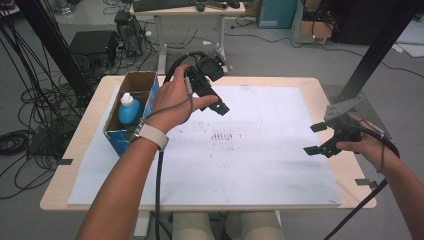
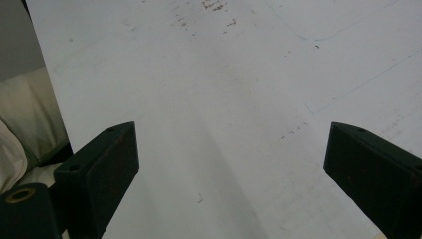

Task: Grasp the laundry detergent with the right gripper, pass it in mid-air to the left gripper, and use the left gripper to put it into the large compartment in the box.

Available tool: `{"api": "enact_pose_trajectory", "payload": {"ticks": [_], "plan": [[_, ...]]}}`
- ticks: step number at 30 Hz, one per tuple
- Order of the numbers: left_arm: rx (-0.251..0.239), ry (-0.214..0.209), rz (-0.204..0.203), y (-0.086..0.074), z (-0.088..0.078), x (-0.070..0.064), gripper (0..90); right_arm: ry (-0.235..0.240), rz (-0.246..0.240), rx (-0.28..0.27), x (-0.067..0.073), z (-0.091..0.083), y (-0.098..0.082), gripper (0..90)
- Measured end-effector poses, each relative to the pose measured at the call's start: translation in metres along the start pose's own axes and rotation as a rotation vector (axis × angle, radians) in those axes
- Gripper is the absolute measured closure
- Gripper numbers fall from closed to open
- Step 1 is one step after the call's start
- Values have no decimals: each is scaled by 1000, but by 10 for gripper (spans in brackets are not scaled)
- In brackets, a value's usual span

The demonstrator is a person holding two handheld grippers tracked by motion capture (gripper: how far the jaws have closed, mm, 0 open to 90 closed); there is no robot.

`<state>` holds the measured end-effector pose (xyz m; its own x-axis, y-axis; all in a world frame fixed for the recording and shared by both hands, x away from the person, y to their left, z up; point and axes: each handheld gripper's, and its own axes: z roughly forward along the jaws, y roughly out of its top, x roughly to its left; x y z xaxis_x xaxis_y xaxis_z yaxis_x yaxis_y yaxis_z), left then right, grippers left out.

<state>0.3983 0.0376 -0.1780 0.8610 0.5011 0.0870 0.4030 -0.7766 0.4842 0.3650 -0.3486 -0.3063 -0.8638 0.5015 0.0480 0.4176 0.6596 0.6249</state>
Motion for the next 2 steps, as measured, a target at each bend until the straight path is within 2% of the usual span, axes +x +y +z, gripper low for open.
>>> {"api": "enact_pose_trajectory", "payload": {"ticks": [2], "plan": [[-1,2,4,0,-1,0,95,-1,-12,-4,-1,0,0,72]]}}
